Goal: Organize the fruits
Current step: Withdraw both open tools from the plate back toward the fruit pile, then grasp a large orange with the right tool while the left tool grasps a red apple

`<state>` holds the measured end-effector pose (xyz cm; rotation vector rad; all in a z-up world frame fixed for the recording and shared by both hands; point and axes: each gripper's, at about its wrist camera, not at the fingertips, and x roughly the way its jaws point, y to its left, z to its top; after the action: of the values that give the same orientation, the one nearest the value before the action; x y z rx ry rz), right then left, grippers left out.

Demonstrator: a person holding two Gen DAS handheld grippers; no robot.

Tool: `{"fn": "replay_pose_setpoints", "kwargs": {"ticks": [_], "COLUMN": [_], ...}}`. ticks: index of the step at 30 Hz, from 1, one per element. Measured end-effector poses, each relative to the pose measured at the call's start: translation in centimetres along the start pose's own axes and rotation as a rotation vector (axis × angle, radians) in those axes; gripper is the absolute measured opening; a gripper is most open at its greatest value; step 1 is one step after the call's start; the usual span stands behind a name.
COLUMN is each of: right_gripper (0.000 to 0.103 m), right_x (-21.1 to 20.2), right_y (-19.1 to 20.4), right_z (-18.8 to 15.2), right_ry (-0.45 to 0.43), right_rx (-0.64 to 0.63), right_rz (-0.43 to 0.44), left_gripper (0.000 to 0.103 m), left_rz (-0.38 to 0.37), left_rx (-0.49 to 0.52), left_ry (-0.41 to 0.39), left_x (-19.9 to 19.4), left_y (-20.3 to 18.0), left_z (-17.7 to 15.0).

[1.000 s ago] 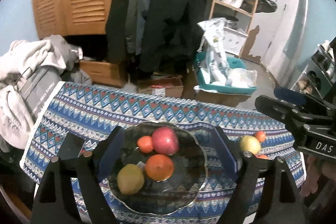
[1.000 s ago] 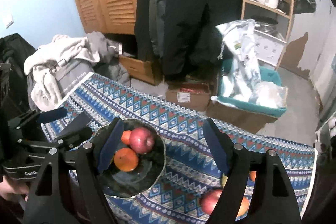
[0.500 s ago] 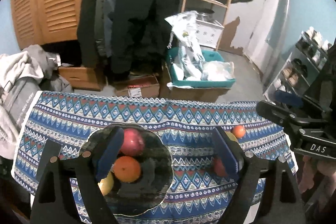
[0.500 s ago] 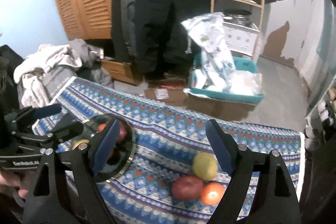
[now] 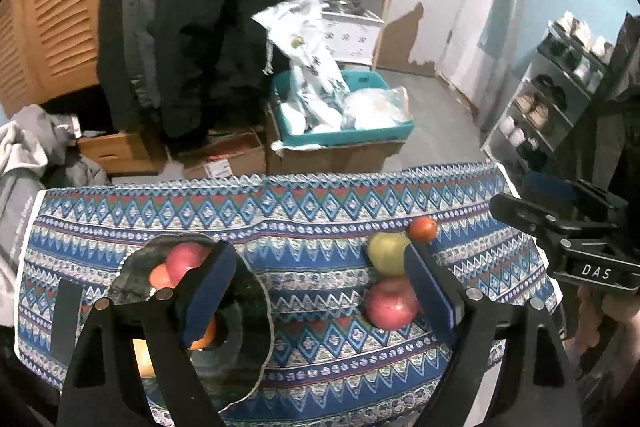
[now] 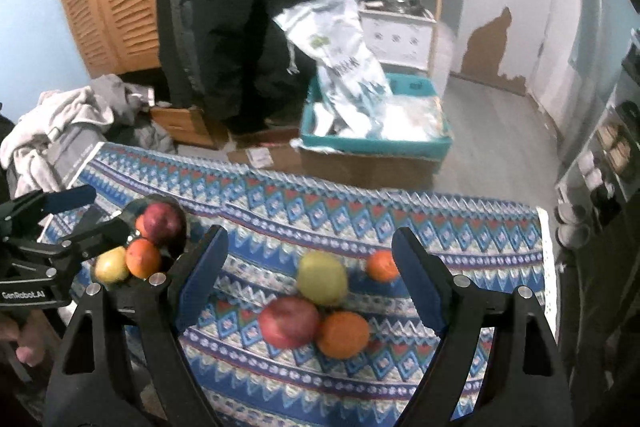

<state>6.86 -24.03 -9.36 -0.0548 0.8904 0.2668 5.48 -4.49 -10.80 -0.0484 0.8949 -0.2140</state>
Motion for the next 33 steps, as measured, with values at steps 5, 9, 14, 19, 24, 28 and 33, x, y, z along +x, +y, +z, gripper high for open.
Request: {"fn": "replay_pose_setpoints", "kwargs": {"ticks": [5, 9, 14, 19, 24, 28, 33], "right_gripper": [0.084, 0.084, 0.084, 0.084, 0.084, 0.084, 0.084], "right_x": [1.2, 3.1, 5.6, 7.6, 9.9, 11.9, 13.9], "right_y": [-2.3, -4.0, -5.3, -5.5, -5.4, -5.4, -5.5], "right_z": [-1.7, -2.9, -4.7, -6.5, -8.6, -10.0, -11.4], "right_ry": [0.044, 0.097, 0.173, 0.232, 0.304, 0.381, 0.440], "right_rx": [0.021, 0.049, 0.071, 0.054, 0.038, 0.035, 0.025], "right_rz": [-0.025, -0.021, -0.013, 0.001, 0.038, 0.061, 0.066], "left_gripper": [0.087, 0.087, 0.087, 0.087, 0.087, 0.087, 0.087], "left_rz": [-0.002, 0.005, -0.012, -0.006, -0.017, -0.024, -0.052], "left_rx": [0.039, 0.055, 0.056, 0.070, 0.056, 0.053, 0.011], "left_ry": [0.038, 0.090, 0.145, 0.176, 0.236, 0.251, 0.277], "left_x": [2.1, 4.4, 6.8, 9.4, 11.6, 12.5, 13.8], "left_y": [-1.7, -2.6, -3.5, -4.3, -4.3, -4.1, -3.7], "left_z": [-0.5, -1.1, -1.9, -3.2, -4.8, -5.5, -6.0]}}
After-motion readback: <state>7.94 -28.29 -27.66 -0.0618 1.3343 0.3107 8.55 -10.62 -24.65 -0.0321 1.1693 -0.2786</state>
